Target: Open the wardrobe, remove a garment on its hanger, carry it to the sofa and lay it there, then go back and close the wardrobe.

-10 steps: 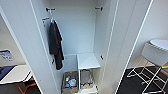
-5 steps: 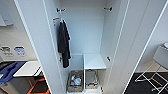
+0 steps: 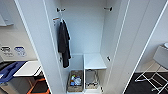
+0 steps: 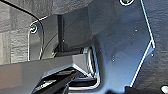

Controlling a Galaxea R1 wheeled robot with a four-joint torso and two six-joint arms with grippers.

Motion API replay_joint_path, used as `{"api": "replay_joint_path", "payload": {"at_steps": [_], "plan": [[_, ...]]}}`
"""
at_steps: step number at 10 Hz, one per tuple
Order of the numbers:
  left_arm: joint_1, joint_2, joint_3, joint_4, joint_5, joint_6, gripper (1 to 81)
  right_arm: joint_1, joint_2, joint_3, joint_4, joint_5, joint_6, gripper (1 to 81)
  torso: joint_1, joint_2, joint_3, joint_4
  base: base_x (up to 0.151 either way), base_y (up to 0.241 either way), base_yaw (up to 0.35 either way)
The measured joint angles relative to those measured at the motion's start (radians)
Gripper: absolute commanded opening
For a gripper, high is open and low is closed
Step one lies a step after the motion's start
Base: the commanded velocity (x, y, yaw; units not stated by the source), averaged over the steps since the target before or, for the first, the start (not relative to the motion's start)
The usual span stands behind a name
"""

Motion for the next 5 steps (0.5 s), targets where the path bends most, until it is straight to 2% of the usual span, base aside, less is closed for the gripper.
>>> {"api": "replay_joint_path", "payload": {"at_steps": [2, 5], "plan": [[0.0, 0.0, 0.0, 0.0, 0.0, 0.0, 81.1, 0.0, 0.0, 0.0, 0.0, 0.0, 0.0, 81.1, 0.0, 0.0, 0.0, 0.0, 0.0, 0.0, 0.0], [0.014, 0.0, 0.0, 0.0, -0.001, 0.0, 81.1, -0.012, -0.001, 0.0, 0.0, -0.005, 0.001, 81.1, -0.003, -0.001, 0.001, 0.0, 0.092, 0.0, 0.0]]}}
